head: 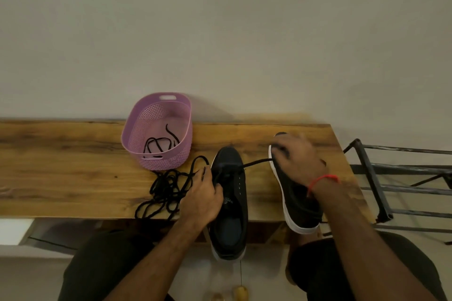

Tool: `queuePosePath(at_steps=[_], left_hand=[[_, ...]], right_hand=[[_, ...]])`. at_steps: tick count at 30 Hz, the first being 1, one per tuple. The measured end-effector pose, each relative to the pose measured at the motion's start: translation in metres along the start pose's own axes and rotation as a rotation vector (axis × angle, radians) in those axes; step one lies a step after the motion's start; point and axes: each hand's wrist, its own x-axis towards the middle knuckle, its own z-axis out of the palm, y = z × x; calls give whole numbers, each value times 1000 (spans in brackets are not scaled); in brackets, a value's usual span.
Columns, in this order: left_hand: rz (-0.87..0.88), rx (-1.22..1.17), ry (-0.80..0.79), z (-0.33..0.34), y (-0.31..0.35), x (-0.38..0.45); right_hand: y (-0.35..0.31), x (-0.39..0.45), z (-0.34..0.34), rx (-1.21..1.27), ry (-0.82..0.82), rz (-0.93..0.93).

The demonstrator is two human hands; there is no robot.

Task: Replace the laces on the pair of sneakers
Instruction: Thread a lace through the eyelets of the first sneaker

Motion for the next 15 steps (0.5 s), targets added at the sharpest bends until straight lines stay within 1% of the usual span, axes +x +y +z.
queuePosePath(at_steps=[3, 6, 10, 11, 12, 13, 15], left_hand=[[5, -20, 6, 0, -1, 0], [18, -28, 12, 0, -3, -1], [18, -46, 4, 0, -5, 0], [17, -45, 3, -1, -5, 0], [17, -42, 2, -1, -4, 0], [19, -38, 2, -1, -4, 0], [22, -42, 1, -1, -4, 1]], right_hand=[[-13, 3, 40, -97, -140, -78], [-13, 9, 66, -242, -205, -104], [-10, 10, 82, -385, -284, -82], [-9, 11, 81, -395, -272, -73], [-8, 12, 79, -358, -227, -46], [-8, 14, 75, -237, -134, 18], [-8, 17, 60, 188, 152, 261]])
